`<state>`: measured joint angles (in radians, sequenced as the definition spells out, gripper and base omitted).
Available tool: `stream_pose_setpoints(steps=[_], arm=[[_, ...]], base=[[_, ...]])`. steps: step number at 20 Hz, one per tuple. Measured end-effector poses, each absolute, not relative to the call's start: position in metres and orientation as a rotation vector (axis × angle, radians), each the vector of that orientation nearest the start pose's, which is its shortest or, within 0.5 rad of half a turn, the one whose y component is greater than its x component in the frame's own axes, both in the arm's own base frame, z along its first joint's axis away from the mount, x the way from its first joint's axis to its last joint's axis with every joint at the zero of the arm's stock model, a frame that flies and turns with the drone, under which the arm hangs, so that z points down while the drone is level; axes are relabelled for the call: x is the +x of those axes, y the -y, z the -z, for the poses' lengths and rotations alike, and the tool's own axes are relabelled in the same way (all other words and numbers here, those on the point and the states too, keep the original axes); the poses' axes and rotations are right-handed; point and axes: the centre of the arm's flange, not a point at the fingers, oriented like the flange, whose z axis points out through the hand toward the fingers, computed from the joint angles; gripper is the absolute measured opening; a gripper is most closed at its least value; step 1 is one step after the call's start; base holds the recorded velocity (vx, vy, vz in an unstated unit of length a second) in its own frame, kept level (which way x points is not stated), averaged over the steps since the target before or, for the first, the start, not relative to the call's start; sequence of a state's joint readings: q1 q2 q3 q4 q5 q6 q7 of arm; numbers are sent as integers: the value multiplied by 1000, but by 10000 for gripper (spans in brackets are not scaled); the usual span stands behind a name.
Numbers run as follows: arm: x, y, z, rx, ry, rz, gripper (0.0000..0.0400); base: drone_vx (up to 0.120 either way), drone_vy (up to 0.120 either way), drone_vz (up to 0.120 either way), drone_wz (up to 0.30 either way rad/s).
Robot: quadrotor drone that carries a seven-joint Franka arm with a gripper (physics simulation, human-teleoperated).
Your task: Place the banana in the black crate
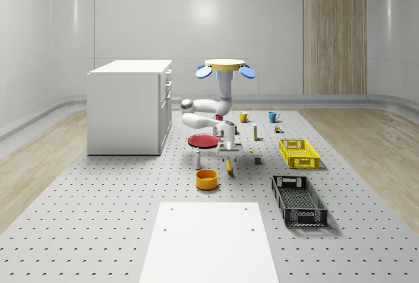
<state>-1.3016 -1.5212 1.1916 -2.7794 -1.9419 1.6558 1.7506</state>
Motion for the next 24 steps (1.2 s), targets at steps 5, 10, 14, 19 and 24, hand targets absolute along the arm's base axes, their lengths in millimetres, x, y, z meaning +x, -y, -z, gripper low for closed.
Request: stream_pose_setpoints(steps=[5, 10, 14, 19, 24], arm=[[330, 19, -559, 1, 2, -786, 400], [334, 20, -576, 1, 2, -786, 400], [336, 20, -588, 1, 2, -786, 400], [336, 16, -596, 0, 2, -786, 400], [337, 15, -602, 0, 2, -786, 315]], base=[[0, 0, 0, 0], [0, 0, 0, 0], [0, 0, 0, 0], [0, 0, 0, 0], [0, 0, 0, 0]])
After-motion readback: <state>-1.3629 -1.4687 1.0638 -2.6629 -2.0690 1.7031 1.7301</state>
